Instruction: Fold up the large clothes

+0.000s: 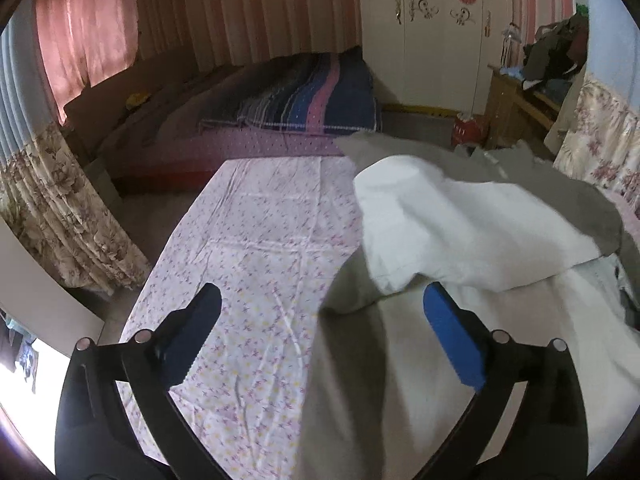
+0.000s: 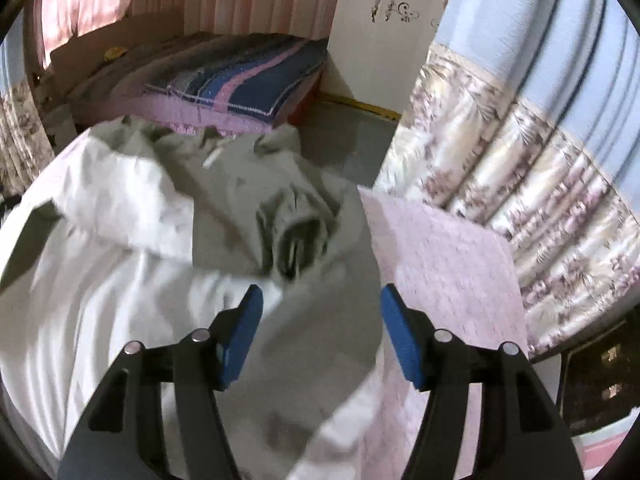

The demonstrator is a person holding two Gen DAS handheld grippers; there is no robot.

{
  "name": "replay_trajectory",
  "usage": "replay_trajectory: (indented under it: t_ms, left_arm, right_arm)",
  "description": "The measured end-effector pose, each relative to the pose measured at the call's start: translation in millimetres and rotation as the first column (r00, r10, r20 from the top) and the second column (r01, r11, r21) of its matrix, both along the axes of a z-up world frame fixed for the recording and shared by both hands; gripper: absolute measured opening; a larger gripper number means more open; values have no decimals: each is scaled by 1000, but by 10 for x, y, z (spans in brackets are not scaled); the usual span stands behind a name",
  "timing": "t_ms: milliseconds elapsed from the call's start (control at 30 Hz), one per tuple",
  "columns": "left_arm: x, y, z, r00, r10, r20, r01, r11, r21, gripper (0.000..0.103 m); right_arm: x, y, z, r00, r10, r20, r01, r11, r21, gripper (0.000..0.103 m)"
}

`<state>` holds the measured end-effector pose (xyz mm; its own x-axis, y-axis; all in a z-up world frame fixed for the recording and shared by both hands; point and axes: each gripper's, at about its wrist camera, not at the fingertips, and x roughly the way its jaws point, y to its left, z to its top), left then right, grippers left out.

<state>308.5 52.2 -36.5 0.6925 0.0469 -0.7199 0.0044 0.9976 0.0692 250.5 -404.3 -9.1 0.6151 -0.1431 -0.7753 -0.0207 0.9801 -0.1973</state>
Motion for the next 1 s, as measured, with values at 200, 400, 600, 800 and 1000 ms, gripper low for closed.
replay_trajectory:
  t_ms: [200, 400, 600, 800, 1000]
  left_arm:
    - [-106, -277, 35, 999, -53, -1, 53, 999, 4, 100]
    - [-114, -476, 98, 997, -79, 21, 79, 997, 24, 100]
    - [-43, -533, 101, 995, -97, 27, 95, 994, 49, 100]
    - [83, -558, 35, 994, -109, 28, 107, 992, 61, 100]
    - [122, -575, 24, 994, -107, 27, 105, 991, 83, 100]
  right_arm:
    - [-220, 181, -293, 990, 50, -131, -40, 996, 82, 62]
    - [-168, 557, -458, 981, 30, -190, -40, 998, -45, 81]
    - [-181, 497, -662, 958, 32, -286, -107, 962, -250, 22]
    - [97, -247, -253, 983, -156, -96, 105, 909, -404, 3]
    - [629, -1666, -12, 901, -432, 20, 414, 847, -333, 7]
